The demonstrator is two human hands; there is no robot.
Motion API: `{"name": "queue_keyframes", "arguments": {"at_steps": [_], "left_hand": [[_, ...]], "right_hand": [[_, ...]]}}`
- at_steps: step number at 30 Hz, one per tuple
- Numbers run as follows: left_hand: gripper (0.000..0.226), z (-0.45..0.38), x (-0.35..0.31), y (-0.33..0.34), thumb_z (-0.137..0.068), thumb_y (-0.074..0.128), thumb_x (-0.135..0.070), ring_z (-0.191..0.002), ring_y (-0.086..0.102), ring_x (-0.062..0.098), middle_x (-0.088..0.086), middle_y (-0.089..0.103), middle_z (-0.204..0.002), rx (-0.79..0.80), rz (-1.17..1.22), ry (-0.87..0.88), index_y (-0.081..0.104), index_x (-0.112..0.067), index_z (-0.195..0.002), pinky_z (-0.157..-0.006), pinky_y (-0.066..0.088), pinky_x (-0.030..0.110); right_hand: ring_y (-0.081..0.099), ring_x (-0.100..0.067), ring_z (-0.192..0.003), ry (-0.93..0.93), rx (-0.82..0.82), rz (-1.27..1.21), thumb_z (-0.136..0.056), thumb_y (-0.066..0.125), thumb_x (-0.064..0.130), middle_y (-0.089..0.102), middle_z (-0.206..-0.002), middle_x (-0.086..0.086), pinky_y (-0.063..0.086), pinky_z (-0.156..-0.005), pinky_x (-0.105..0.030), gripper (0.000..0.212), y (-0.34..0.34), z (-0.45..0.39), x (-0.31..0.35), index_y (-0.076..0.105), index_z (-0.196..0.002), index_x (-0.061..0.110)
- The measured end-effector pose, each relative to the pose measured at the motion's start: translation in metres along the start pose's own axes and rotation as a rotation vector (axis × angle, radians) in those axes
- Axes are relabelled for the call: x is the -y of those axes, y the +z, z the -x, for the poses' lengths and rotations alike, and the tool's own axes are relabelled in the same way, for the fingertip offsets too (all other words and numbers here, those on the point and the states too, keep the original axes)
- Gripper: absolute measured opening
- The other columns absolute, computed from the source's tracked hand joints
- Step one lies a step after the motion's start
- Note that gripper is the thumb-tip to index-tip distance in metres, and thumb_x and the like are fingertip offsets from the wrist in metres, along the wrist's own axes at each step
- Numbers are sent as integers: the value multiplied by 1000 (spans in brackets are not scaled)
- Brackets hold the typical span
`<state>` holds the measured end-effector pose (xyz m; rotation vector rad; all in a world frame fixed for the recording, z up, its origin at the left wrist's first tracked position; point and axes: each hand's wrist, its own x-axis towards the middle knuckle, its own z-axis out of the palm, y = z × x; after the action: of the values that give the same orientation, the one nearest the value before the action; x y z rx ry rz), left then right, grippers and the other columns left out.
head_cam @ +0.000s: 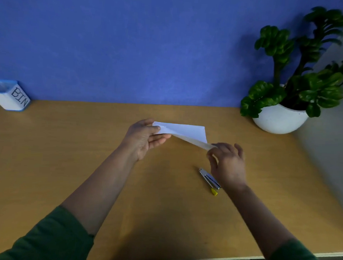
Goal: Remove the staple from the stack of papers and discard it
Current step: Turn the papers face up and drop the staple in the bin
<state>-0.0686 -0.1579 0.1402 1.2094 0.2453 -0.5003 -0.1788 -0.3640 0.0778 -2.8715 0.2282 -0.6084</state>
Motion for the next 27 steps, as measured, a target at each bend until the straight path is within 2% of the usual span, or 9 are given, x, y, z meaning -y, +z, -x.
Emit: {"name": "queue_keyframes", "arguments": {"at_steps": [2,4,8,10,14,17,22,24,27], "left_hand": [[40,0,-4,-3,-90,53,1,-54,71,15,12,68,-81,-24,-37,110,42,-9,-128,-51,57,21],[35,-2,-7,-10,-90,51,0,-59,67,9,3,67,-79,-101,-173,306,49,-9,-124,-54,53,19],[47,-2,-16,-28,-82,49,10,-95,56,16,-4,53,-118,-79,-630,652,58,-12,-123,-85,47,23],[56,-5,-22,-32,-80,57,7,-110,53,14,-9,52,-123,23,-703,662,51,-20,-128,-94,45,32],[87,-19,-36,-35,-79,72,-13,-137,33,9,5,37,-147,20,-496,482,18,-24,-148,-106,33,30],[86,-28,-44,-43,-73,75,-23,-126,50,7,0,54,-136,78,-428,433,28,-18,-145,-101,40,28],[30,-36,-43,-53,-81,69,-15,-83,69,0,-12,73,-93,141,-527,401,64,-16,-111,-69,53,17],[26,-38,-34,-56,-84,66,-12,-74,69,-1,-9,72,-91,135,-561,363,67,-7,-110,-60,53,14],[22,-37,-14,-61,-89,60,-13,-81,69,14,3,72,-97,111,-584,274,67,-2,-107,-64,54,24]], "right_hand": [[66,-30,-84,-123,-69,-42,-67,73,1,69,-77,-6,41,-89,-38,14,-13,-21,-2,65,-70,13],[65,-31,-80,-234,-46,-66,-67,72,0,67,-73,-7,43,-82,-33,14,-28,-41,-3,65,-70,11],[64,-30,-80,-466,71,-97,-74,71,5,68,-74,-4,33,-81,-25,8,-59,-72,1,67,-75,11],[64,-30,-78,-561,110,-93,-75,71,5,69,-75,-6,38,-81,-28,6,-72,-82,8,67,-76,10],[63,-31,-75,-736,136,-56,-78,68,9,67,-73,-7,47,-81,-36,2,-92,-92,22,67,-75,10],[63,-29,-80,-753,143,-101,-78,64,14,68,-77,-7,42,-84,-33,6,-104,-99,26,69,-77,10],[60,-22,-81,-604,100,-386,-80,68,5,68,-81,-8,45,-81,-27,5,-109,-125,21,69,-80,0],[58,-19,-81,-464,68,-480,-80,69,1,65,-84,-6,43,-82,-15,3,-103,-138,13,68,-81,-2],[59,-18,-85,-271,112,-493,-82,67,3,67,-90,-10,38,-82,-4,4,-85,-153,0,68,-84,-1]]}}
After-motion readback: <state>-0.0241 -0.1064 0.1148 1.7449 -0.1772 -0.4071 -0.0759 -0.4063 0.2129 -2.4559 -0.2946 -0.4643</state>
